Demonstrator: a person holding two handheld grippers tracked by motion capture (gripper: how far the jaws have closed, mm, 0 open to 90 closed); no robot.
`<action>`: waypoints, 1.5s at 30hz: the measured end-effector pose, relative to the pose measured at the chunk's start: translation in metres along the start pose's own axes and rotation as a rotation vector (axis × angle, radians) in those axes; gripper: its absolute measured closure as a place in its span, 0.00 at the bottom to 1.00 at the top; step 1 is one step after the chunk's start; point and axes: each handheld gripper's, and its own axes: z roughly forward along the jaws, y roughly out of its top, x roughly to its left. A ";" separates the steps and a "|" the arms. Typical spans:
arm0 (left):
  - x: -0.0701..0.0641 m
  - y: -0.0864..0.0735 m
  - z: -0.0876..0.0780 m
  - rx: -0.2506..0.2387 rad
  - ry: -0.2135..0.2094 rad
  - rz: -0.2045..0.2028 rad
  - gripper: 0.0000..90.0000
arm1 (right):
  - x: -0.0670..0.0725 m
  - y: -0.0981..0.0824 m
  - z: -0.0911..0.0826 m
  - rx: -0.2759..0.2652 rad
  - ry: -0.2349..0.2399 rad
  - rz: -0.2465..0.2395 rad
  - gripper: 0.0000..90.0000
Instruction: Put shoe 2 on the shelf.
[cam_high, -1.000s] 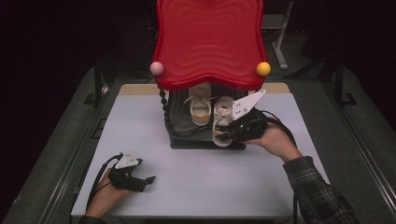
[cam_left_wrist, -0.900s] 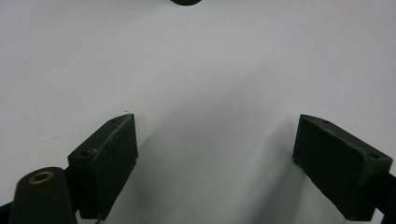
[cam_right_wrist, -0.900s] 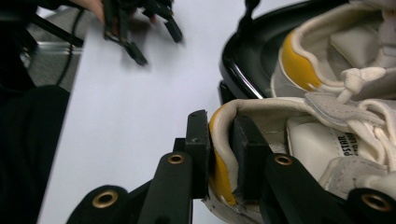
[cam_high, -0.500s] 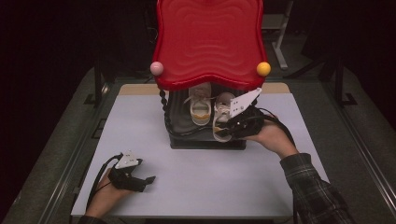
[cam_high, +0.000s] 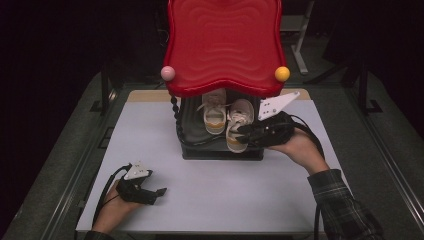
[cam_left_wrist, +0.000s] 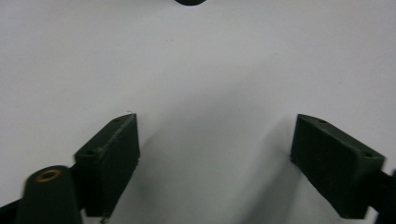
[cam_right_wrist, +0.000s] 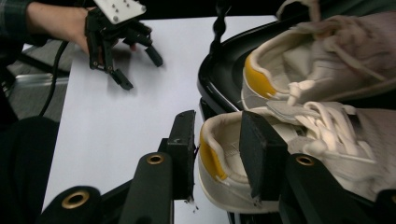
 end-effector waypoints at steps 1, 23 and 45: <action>-0.001 0.002 0.000 -0.006 -0.024 -0.007 0.29 | 0.001 -0.001 -0.002 -0.006 0.001 0.021 0.73; -0.048 0.125 0.015 -0.173 -0.254 0.122 1.00 | 0.023 -0.065 0.006 -0.004 -0.085 0.230 0.99; -0.075 0.185 0.051 -0.271 -0.317 0.168 1.00 | 0.022 -0.061 0.014 -0.007 -0.186 0.253 1.00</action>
